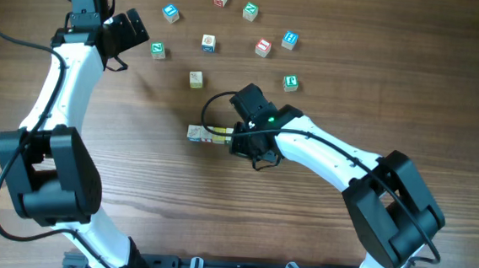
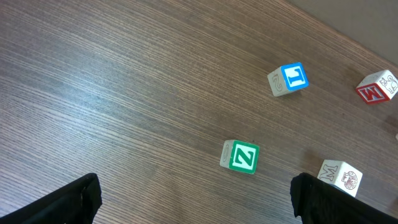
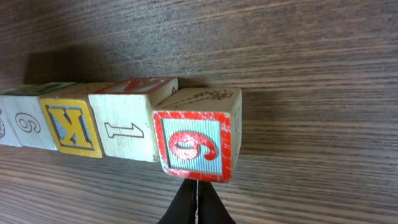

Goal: Form a horizontal line

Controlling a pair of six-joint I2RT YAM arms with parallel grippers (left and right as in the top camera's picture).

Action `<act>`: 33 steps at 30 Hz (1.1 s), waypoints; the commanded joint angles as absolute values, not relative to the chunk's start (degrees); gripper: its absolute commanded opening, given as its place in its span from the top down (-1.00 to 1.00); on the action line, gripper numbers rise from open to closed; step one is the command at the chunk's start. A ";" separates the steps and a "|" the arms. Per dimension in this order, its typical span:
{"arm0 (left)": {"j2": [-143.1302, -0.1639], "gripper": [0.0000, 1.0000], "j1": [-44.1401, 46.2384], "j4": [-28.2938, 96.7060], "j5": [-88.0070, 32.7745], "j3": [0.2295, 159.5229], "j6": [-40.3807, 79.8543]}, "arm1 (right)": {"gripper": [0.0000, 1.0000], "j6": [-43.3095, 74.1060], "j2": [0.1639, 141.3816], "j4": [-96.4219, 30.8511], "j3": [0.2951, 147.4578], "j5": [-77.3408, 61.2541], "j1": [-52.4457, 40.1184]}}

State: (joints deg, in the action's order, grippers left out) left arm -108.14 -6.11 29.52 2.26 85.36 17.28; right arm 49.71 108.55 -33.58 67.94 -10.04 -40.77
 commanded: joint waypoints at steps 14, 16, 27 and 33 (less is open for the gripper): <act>-108.03 -1.00 -5.96 29.36 2.20 85.52 16.99 | 0.92 49.67 109.32 -32.27 67.75 -8.40 -40.42; -108.03 -1.00 -5.96 29.36 2.20 85.52 16.97 | 0.91 49.47 109.25 -32.47 67.81 -8.99 -40.42; -108.03 -1.00 -5.96 29.36 2.20 85.52 16.99 | 0.92 34.37 102.24 -41.74 69.04 -4.73 -26.98; -108.03 -1.00 -5.96 29.36 2.20 85.52 16.99 | 0.21 32.91 102.26 -42.96 68.99 16.03 -19.92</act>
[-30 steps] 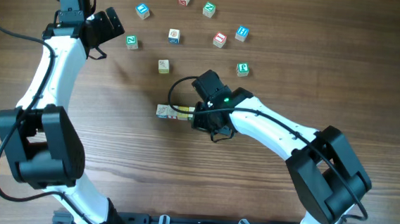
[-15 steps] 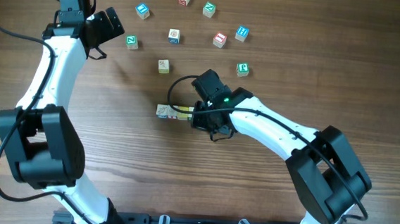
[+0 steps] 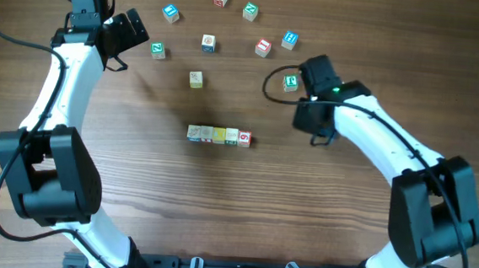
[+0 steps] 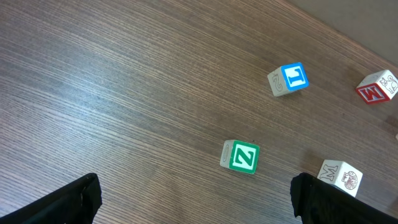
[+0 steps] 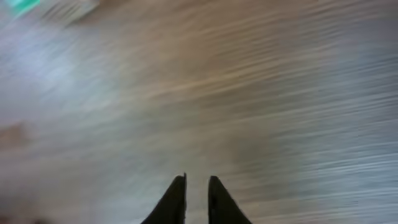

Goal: Form a horizontal line

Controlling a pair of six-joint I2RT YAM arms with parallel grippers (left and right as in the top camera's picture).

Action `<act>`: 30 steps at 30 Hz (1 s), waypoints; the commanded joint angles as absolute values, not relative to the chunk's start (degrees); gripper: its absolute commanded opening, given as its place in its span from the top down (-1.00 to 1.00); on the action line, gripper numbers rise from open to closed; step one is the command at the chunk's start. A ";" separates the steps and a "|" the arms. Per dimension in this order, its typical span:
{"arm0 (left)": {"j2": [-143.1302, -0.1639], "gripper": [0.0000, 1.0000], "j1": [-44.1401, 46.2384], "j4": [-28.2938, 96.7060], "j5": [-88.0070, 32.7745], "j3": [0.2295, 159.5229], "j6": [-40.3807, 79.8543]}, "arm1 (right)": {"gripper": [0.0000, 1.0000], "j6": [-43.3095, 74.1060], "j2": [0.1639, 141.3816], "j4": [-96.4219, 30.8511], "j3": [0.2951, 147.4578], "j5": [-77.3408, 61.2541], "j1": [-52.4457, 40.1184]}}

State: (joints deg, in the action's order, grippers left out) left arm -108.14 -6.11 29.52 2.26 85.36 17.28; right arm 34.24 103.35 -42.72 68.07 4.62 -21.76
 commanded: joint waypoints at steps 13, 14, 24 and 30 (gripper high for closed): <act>-108.03 -1.00 -5.96 29.36 2.20 85.52 16.97 | -0.99 27.00 102.26 -32.84 68.99 17.98 -18.68; -108.03 -1.00 -5.96 29.36 2.20 85.52 16.99 | -1.00 26.98 102.26 -31.75 68.99 17.98 -18.68; -108.03 -1.00 -5.96 29.36 2.20 85.52 16.99 | -1.00 26.96 102.26 -29.19 68.99 17.98 -18.68; -108.03 -1.00 -5.96 29.36 2.20 85.52 16.99 | -0.99 26.98 102.26 -29.17 68.99 17.98 -18.68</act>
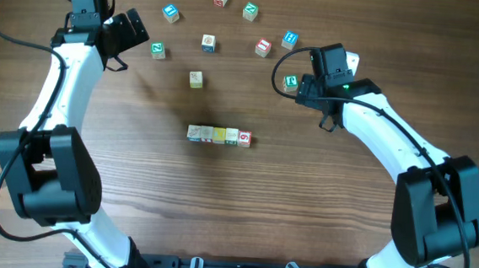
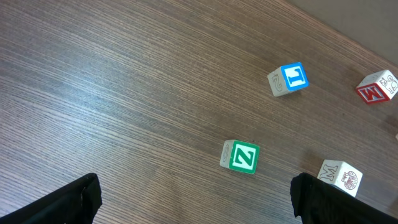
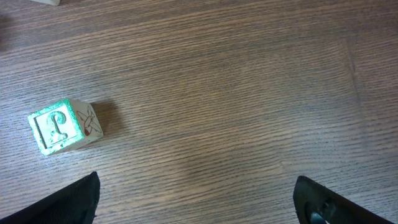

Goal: Form a horizontal line

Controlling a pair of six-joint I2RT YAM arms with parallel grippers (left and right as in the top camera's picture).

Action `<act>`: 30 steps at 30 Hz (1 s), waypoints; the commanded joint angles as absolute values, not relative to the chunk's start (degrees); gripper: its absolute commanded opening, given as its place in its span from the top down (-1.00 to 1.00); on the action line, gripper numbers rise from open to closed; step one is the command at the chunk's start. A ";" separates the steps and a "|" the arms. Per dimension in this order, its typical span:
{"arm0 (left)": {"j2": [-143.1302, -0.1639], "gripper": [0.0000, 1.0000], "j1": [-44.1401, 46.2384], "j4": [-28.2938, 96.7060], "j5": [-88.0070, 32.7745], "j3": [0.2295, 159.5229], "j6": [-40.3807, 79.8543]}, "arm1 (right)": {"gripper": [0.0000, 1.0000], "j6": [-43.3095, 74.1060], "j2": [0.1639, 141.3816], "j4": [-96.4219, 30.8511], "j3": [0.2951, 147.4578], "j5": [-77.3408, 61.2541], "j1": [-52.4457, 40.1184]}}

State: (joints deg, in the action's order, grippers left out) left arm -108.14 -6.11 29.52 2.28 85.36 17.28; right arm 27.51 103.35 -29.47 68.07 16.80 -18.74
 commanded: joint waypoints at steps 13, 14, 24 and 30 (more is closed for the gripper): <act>-84.53 -1.00 -1.78 35.27 2.20 85.36 16.99 | -0.99 26.98 102.26 -29.15 68.99 17.98 -18.68; -82.24 -1.00 -1.91 35.24 2.20 85.23 16.97 | -0.99 26.98 102.26 -29.15 68.99 17.98 -18.68; -62.78 -1.00 -7.64 44.53 2.20 69.49 16.99 | -0.99 27.00 102.26 -29.15 68.99 17.98 -18.68; -63.40 -1.00 -7.64 54.41 2.20 68.90 16.97 | -0.99 26.98 102.26 -29.15 68.99 17.98 -18.68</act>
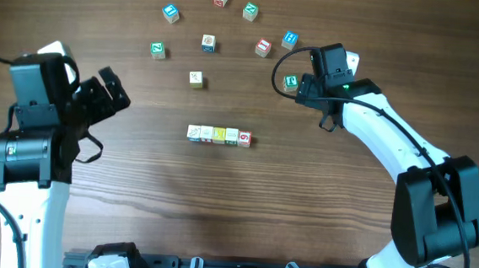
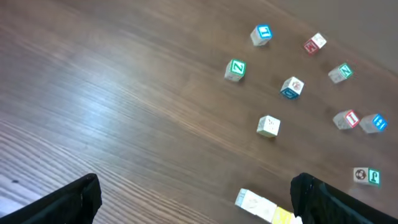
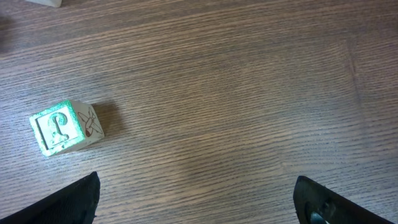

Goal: Form a horizontal line

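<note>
A short row of several letter blocks (image 1: 218,135) lies side by side at the table's middle, with a red 9 block (image 1: 244,139) at its right end. Its left end (image 2: 258,202) shows in the left wrist view. A green P block (image 1: 290,83) (image 3: 59,126) sits at the back right. My right gripper (image 1: 304,81) (image 3: 196,202) stands open just right of it, empty. My left gripper (image 1: 109,97) (image 2: 196,202) is open and empty, well left of the row.
Loose blocks are scattered along the back: a green Z block (image 1: 157,50) (image 2: 236,70), a blue one (image 1: 171,13), a pale one (image 1: 195,78) (image 2: 268,126), a red one (image 1: 263,47) and several more. Bare wood lies right of the row.
My left arm has moved from the back left, over the green Z block, to the left middle of the table, farther from the blocks. The right arm and all blocks are unchanged.
My right gripper was shut against the red 9 block at the row's right end. Then it was away at the back right, nearly shut, the row left standing. Then it stood open beside the green P block. The left gripper stayed open throughout and has only now moved.
</note>
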Controlling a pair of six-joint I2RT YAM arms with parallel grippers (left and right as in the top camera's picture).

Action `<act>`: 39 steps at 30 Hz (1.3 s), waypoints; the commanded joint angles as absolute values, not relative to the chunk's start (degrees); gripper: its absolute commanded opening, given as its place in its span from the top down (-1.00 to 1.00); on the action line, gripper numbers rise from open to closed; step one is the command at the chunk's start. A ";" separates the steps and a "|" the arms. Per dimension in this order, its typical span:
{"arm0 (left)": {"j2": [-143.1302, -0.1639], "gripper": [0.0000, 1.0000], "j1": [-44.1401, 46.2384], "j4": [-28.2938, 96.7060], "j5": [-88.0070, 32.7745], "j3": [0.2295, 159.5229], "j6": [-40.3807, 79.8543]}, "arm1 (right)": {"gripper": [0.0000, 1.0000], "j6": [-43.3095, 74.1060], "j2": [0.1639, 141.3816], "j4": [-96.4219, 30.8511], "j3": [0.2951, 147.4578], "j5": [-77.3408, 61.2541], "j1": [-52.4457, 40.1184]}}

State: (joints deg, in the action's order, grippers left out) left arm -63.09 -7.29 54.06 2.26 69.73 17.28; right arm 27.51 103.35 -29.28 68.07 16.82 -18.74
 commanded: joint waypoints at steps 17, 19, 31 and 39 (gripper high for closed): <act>-18.90 -1.00 -7.14 0.16 2.20 14.52 16.97 | -0.99 27.00 102.26 -29.15 68.99 17.98 -18.68; -15.09 -1.00 -7.01 -2.46 2.22 12.40 16.97 | -0.99 26.98 102.26 -29.15 68.99 17.98 -18.68; -0.16 -1.00 -4.84 -3.92 2.22 1.91 16.97 | -0.99 27.00 102.26 -29.15 68.99 17.98 -18.68; -0.16 -1.00 -5.17 0.14 2.20 0.32 16.99 | -0.99 26.98 102.26 -29.15 68.99 17.98 -18.68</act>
